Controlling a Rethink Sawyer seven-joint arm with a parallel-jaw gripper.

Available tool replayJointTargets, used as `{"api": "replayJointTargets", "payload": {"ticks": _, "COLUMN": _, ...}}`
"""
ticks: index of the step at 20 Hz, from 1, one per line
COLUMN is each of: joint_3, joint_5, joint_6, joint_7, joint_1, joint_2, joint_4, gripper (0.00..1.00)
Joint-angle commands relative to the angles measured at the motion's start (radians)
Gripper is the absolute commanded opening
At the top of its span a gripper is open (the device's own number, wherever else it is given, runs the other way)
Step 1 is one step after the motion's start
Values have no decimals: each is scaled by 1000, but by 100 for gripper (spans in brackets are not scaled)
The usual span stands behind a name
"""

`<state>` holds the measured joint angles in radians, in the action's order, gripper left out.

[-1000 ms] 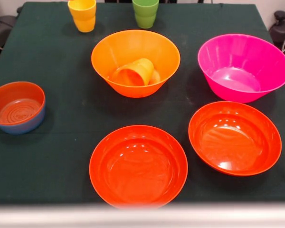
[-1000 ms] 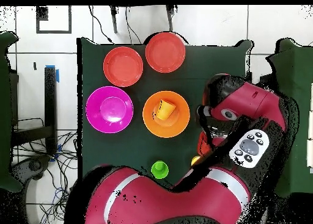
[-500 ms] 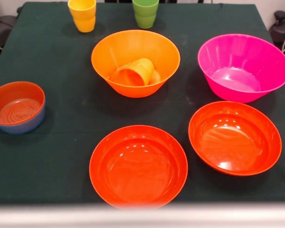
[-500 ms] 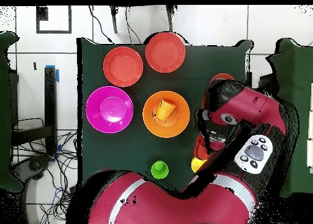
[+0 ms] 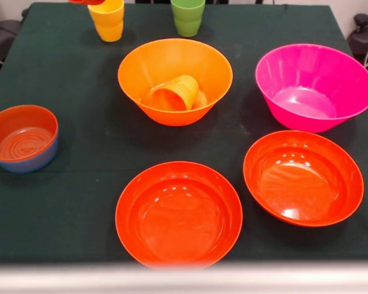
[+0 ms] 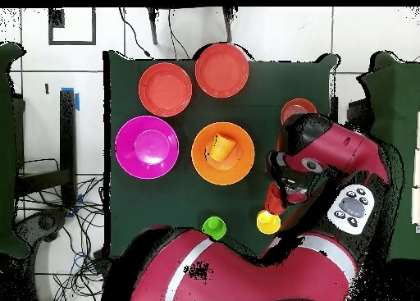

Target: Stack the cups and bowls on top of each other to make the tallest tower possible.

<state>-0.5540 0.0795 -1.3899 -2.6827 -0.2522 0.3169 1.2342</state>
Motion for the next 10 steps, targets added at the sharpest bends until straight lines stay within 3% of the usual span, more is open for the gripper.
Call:
{"api": "replayJointTargets", "payload": {"ticks": 1, "joint_3": 164, "joint_5": -82, "joint_6": 98, "joint_7": 197, "joint_1": -15, "joint_2": -10, "joint_4": 70, "gripper": 0}}
{"api": "replayJointTargets", "payload": {"ticks": 10, "joint_3": 183, "joint_5": -105, "joint_6": 92, "joint_7": 185, "joint_1": -23, "joint_2": 5, "joint_4": 81, "gripper": 0}}
